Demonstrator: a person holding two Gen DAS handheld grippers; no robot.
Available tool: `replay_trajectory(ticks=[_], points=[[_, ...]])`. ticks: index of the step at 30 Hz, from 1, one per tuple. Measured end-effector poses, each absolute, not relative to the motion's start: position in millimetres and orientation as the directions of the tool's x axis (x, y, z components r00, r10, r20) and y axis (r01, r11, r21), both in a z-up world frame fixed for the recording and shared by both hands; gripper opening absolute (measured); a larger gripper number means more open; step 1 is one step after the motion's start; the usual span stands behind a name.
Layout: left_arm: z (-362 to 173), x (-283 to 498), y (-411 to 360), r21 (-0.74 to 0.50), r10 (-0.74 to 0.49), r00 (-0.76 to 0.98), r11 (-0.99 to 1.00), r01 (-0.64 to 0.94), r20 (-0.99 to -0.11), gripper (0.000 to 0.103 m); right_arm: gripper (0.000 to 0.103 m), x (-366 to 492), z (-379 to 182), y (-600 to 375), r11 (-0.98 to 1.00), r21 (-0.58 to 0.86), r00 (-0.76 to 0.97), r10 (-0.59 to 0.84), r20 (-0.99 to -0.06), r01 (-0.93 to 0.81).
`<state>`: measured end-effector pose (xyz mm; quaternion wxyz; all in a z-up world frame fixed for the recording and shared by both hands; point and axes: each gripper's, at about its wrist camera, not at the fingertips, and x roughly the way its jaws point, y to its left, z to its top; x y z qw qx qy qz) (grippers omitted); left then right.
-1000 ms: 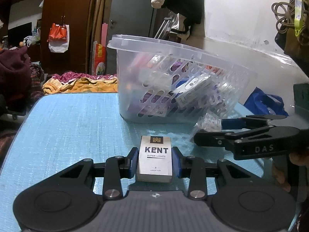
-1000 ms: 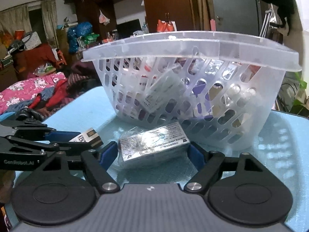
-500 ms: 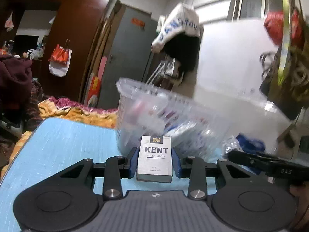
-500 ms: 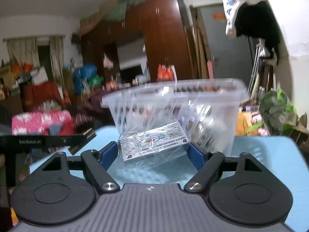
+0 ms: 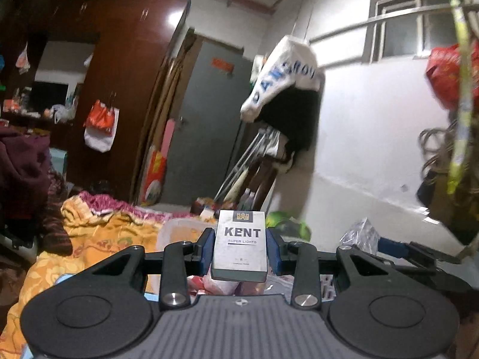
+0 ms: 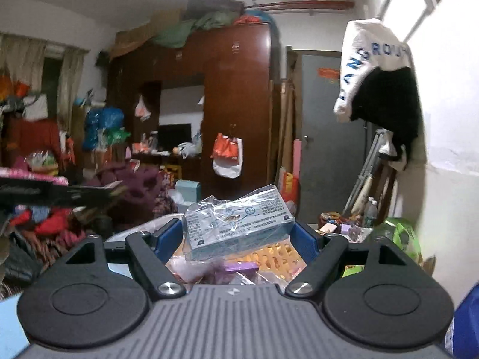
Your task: Organize objects
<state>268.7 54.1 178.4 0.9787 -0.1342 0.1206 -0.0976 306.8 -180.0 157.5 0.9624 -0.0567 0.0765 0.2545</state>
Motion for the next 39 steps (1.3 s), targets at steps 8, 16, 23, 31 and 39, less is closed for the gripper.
replay_trajectory(ticks=[8, 16, 23, 31, 39], points=[[156.5, 302.3, 59.5, -0.267, -0.096, 0.960, 0.963, 0.023, -0.261, 0.077, 0.103, 324.0, 138.7, -186.8, 0.875, -0.001, 0.856, 0.475, -0.205, -0.485], [172.4, 258.7, 62.0, -0.170, -0.095, 0.976, 0.984, 0.061, -0.197, 0.096, 0.103, 311.8, 154.7, -210.3, 0.893, 0.030, 0.865, 0.442, -0.237, -0.448], [178.6, 246.9, 63.6, -0.136, -0.110, 0.967, 0.987, 0.080, -0.229, 0.100, 0.103, 287.9, 152.9, -200.3, 0.933, -0.087, 0.915, 0.319, -0.246, -0.349], [165.6, 253.5, 54.2, -0.128, -0.098, 0.948, 0.990, 0.061, -0.304, 0.100, 0.103, 270.7, 143.5, -206.9, 0.947, -0.103, 0.931, 0.272, -0.244, -0.304], [153.8, 248.4, 34.5, -0.071, -0.110, 0.935, 0.993, 0.091, -0.337, 0.100, 0.103, 274.3, 135.1, -213.1, 0.955, -0.033, 0.918, 0.274, -0.287, -0.296]])
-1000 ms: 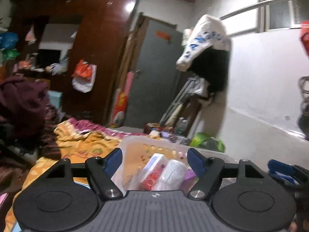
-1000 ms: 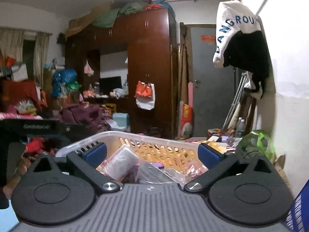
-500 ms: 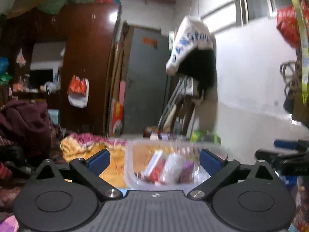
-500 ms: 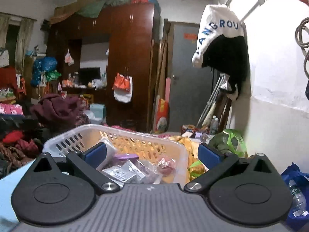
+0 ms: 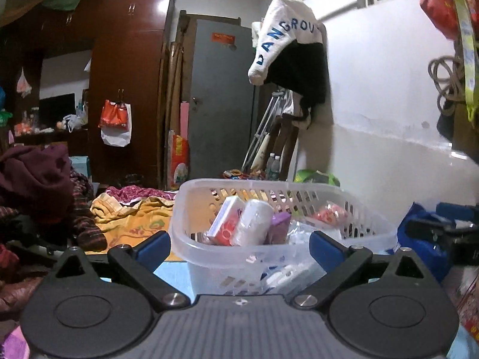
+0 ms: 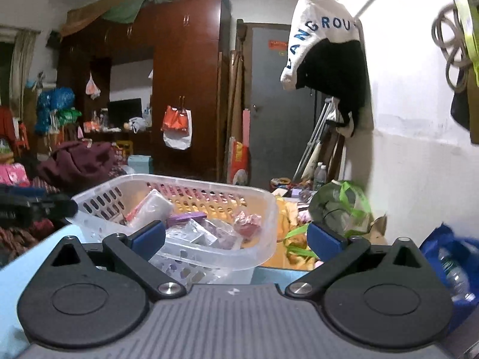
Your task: Organize objects
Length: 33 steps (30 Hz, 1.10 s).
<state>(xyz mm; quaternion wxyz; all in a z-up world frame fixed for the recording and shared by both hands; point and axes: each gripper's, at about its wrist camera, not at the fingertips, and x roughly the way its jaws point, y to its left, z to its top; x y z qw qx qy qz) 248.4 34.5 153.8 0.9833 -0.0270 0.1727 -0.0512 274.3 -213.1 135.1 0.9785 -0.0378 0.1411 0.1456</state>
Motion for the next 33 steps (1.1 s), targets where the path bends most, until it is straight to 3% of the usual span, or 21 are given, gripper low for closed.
replay_trajectory(ticks=[11, 33], points=[[149.1, 241.0, 8.9, -0.007, -0.119, 0.927, 0.992, 0.125, -0.356, 0.100, 0.103, 277.1, 124.3, -223.3, 0.953, 0.002, 0.903, 0.287, -0.320, -0.302], [141.9, 239.5, -8.2, -0.021, -0.132, 0.921, 0.991, 0.134, -0.367, 0.100, 0.103, 270.8, 118.4, -229.3, 0.948, 0.011, 0.897, 0.304, -0.320, -0.318]])
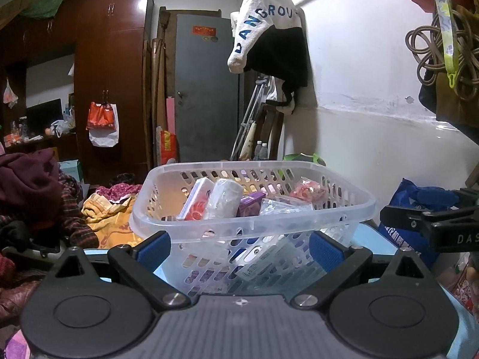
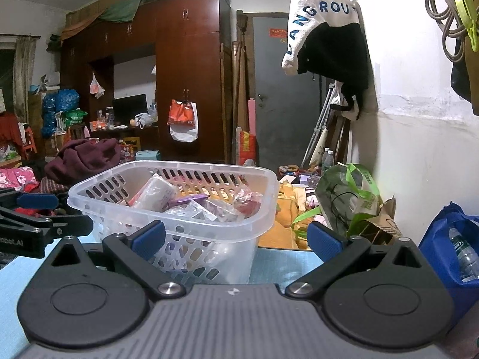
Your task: Organize objects
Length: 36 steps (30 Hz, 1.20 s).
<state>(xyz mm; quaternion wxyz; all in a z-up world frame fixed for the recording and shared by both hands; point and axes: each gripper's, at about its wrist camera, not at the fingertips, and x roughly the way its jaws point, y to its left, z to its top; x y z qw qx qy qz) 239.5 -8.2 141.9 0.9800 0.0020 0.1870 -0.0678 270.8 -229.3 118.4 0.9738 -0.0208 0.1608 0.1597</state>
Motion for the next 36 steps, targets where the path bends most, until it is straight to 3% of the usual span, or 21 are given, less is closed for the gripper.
replay_trajectory(ticks=[36], points=[[140.7, 239.4, -10.7, -0.043, -0.142, 0.917, 0.990, 0.136, -0.373, 0.100, 0.103, 276.0, 113.5, -237.8, 0.946, 0.026, 0.887, 0.313, -0.339, -0.323]])
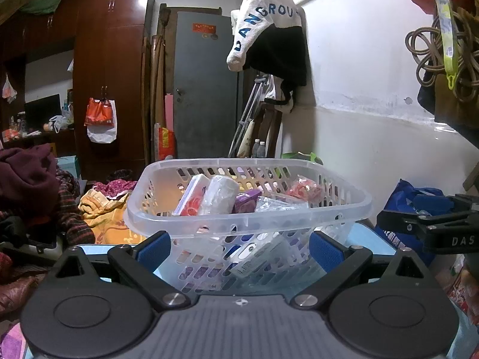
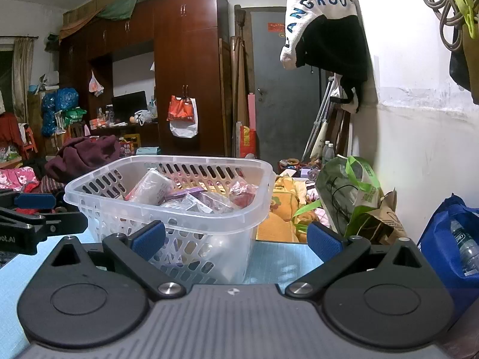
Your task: Organize objects
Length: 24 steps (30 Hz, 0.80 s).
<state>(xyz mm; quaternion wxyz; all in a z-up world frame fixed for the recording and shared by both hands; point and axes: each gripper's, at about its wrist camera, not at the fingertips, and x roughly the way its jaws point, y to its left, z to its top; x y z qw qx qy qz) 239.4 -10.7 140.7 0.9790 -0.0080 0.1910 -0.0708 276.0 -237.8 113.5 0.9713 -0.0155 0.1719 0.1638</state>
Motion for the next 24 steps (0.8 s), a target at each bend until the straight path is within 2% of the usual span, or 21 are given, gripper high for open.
replay_trajectory(ticks=[24], points=[[139.4, 239.1, -12.9, -0.051, -0.175, 0.911, 0.985, 0.168, -0.373, 0.100, 0.103, 276.6, 110.9, -237.0, 0.943, 0.020, 0.883, 0.317, -0.346, -0.331]])
